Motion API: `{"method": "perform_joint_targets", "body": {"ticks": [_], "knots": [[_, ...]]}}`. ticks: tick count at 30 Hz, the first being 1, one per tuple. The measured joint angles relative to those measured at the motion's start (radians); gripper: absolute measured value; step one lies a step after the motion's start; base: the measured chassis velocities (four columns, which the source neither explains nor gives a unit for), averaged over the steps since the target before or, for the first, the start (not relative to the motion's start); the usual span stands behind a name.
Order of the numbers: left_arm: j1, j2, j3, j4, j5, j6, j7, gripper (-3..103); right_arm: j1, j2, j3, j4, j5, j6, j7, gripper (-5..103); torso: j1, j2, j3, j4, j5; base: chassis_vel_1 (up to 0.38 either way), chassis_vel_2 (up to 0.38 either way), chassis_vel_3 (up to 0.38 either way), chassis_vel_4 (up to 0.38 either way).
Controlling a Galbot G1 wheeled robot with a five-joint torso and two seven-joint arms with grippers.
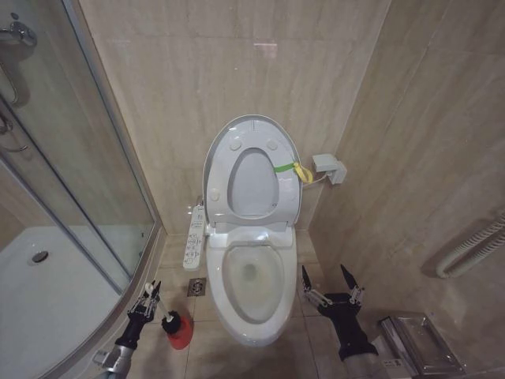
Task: Open the toilet lid, clean the toilet bowl with a toilet brush, close the toilet lid, and flush.
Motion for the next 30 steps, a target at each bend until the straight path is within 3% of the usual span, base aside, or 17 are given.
{"method": "perform_joint_targets", "body": {"ticks": [30], "knots": [[-0.054, -0.004, 0.034, 0.117, 0.007, 0.001, 0.065, 21, 0.000, 0.000, 0.000, 0.000, 0.000, 0.000, 0.000, 100, 0.000, 0.000, 0.000, 0.0000, 0.0000, 0.000, 0.000, 0.000, 0.000]]}}
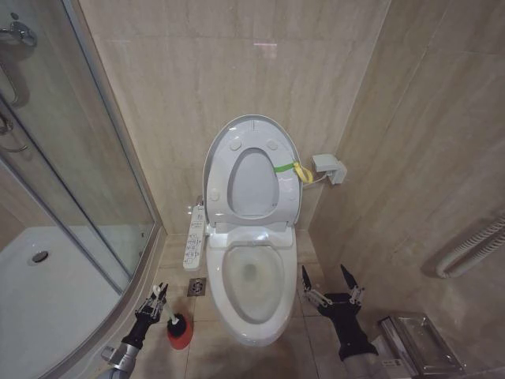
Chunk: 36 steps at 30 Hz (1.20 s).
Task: Open the toilet lid, clean the toilet bowl with a toilet brush, close the toilet lid, and flush.
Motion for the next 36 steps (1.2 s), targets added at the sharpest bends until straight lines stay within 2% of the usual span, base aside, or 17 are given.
{"method": "perform_joint_targets", "body": {"ticks": [19, 36], "knots": [[-0.040, 0.016, 0.019, 0.070, 0.025, 0.000, 0.031, 21, 0.000, 0.000, 0.000, 0.000, 0.000, 0.000, 0.000, 100, 0.000, 0.000, 0.000, 0.0000, 0.0000, 0.000, 0.000, 0.000, 0.000], [-0.070, 0.001, 0.089, 0.215, 0.046, 0.000, 0.027, 21, 0.000, 0.000, 0.000, 0.000, 0.000, 0.000, 0.000, 100, 0.000, 0.000, 0.000, 0.0001, 0.0002, 0.000, 0.000, 0.000, 0.000]]}}
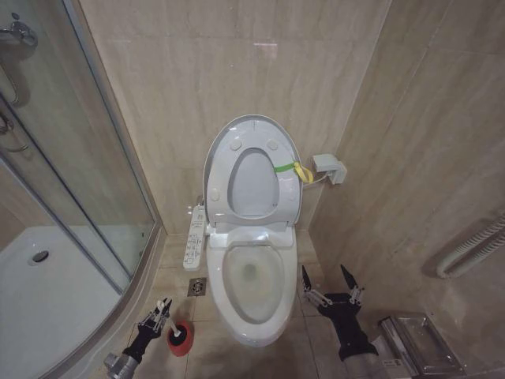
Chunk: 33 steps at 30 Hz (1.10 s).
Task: Open the toilet lid, clean the toilet bowl with a toilet brush, close the toilet lid, and flush.
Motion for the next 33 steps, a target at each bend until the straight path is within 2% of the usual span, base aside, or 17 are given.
{"method": "perform_joint_targets", "body": {"ticks": [6, 7, 9, 15, 17, 18, 21, 25, 29, 30, 31, 32, 33], "knots": [[-0.021, -0.006, 0.005, 0.053, 0.081, -0.002, -0.004, 21, 0.000, 0.000, 0.000, 0.000, 0.000, 0.000, 0.000, 100, 0.000, 0.000, 0.000, -0.0004, 0.0007, 0.000, 0.000, 0.000, 0.000], [-0.025, -0.006, 0.005, 0.063, 0.109, -0.002, -0.009, 21, 0.000, 0.000, 0.000, 0.000, 0.000, 0.000, 0.000, 100, 0.000, 0.000, 0.000, 0.0003, 0.0000, 0.000, 0.000, 0.000, 0.000], [-0.029, -0.005, 0.004, 0.072, 0.135, -0.003, -0.017, 18, 0.000, 0.000, 0.000, 0.000, 0.000, 0.000, 0.000, 100, 0.000, 0.000, 0.000, -0.0005, 0.0008, 0.000, 0.000, 0.000, 0.000], [-0.017, -0.010, 0.000, 0.082, 0.178, -0.003, -0.042, 18, 0.000, 0.000, 0.000, 0.000, 0.000, 0.000, 0.000, 100, 0.000, 0.000, 0.000, -0.0004, 0.0006, 0.000, 0.000, 0.000, 0.000], [-0.012, -0.011, 0.000, 0.084, 0.184, -0.003, -0.044, 18, 0.000, 0.000, 0.000, 0.000, 0.000, 0.000, 0.000, 100, 0.000, 0.000, 0.000, -0.0004, 0.0002, 0.000, 0.000, 0.000, 0.000], [-0.004, -0.013, 0.000, 0.081, 0.188, -0.003, -0.046, 18, 0.000, 0.000, 0.000, 0.000, 0.000, 0.000, 0.000, 100, 0.000, 0.000, 0.000, 0.0012, -0.0006, 0.000, 0.000, 0.000, 0.000], [0.003, -0.013, -0.002, 0.069, 0.191, -0.003, -0.052, 18, 0.000, 0.000, 0.000, 0.000, 0.000, 0.000, 0.000, 100, 0.000, 0.000, 0.000, 0.0002, 0.0002, 0.000, 0.000, 0.000, 0.000], [0.017, -0.010, -0.002, 0.035, 0.191, -0.001, -0.084, 16, 0.000, 0.000, 0.000, 0.000, 0.000, 0.000, 0.000, 100, 0.000, 0.000, 0.000, -0.0005, -0.0006, 0.000, 0.000, 0.000, 0.000], [0.038, 0.000, -0.006, -0.001, 0.179, 0.004, -0.102, 16, 0.000, 0.000, 0.000, 0.000, 0.000, 0.000, 0.000, 100, 0.000, 0.000, 0.000, 0.0000, -0.0010, 0.000, 0.000, 0.000, 0.000], [0.046, 0.003, -0.004, -0.004, 0.174, 0.011, -0.106, 23, 0.000, 0.000, 0.000, 0.000, 0.000, 0.000, 0.000, 100, 0.000, 0.000, 0.000, -0.0007, -0.0009, 0.000, 0.000, 0.000, 0.000], [0.050, 0.002, -0.004, -0.006, 0.170, 0.011, -0.108, 23, 0.000, -0.001, 0.000, 0.000, 0.000, 0.000, 0.000, 100, 0.000, 0.000, 0.001, 0.0011, -0.0021, 0.000, 0.000, 0.000, 0.000], [0.052, 0.002, -0.004, -0.008, 0.169, 0.011, -0.111, 23, 0.000, 0.000, 0.000, 0.000, 0.000, 0.000, 0.000, 100, 0.000, 0.000, 0.000, 0.0001, -0.0018, 0.000, 0.000, 0.000, 0.000], [0.052, 0.002, -0.004, -0.008, 0.169, 0.011, -0.111, 23, 0.000, 0.000, 0.000, 0.000, 0.000, 0.000, 0.000, 100, 0.000, 0.000, 0.000, 0.0001, -0.0018, 0.000, 0.000, 0.000, 0.000]]}}
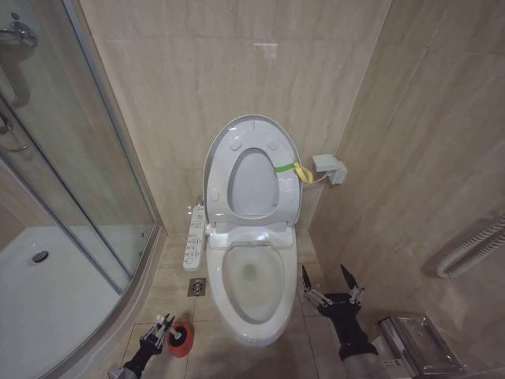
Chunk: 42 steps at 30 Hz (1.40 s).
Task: Open the toilet lid, clean the toilet bowl with a toilet brush, close the toilet lid, and flush.
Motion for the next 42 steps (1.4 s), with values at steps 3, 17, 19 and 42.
{"method": "perform_joint_targets", "body": {"ticks": [3, 17, 19, 42], "knots": [[0.008, -0.003, -0.001, -0.014, -0.004, -0.001, -0.014, 23, 0.000, 0.000, 0.000, 0.000, 0.000, 0.000, 0.000, 100, 0.000, 0.000, 0.000, -0.0003, 0.0012, 0.000, 0.000, 0.000, 0.000], [0.067, -0.002, -0.018, -0.110, -0.048, -0.004, -0.034, 77, 0.000, 0.000, 0.000, 0.000, 0.000, 0.000, 0.000, 100, 0.000, 0.000, 0.000, -0.0004, 0.0018, 0.000, 0.000, 0.000, 0.000], [0.107, -0.005, -0.031, -0.160, -0.058, -0.004, -0.055, 99, 0.000, 0.000, 0.000, 0.000, 0.000, 0.000, 0.000, 100, 0.000, 0.000, 0.000, 0.0000, 0.0016, 0.000, 0.000, 0.000, 0.000], [0.445, -0.020, -0.256, -0.773, -0.039, 0.046, -0.138, 100, 0.000, 0.000, 0.000, 0.000, 0.000, 0.000, 0.000, 100, 0.000, 0.000, 0.000, -0.0002, 0.0016, 0.000, 0.000, 0.000, 0.000]]}}
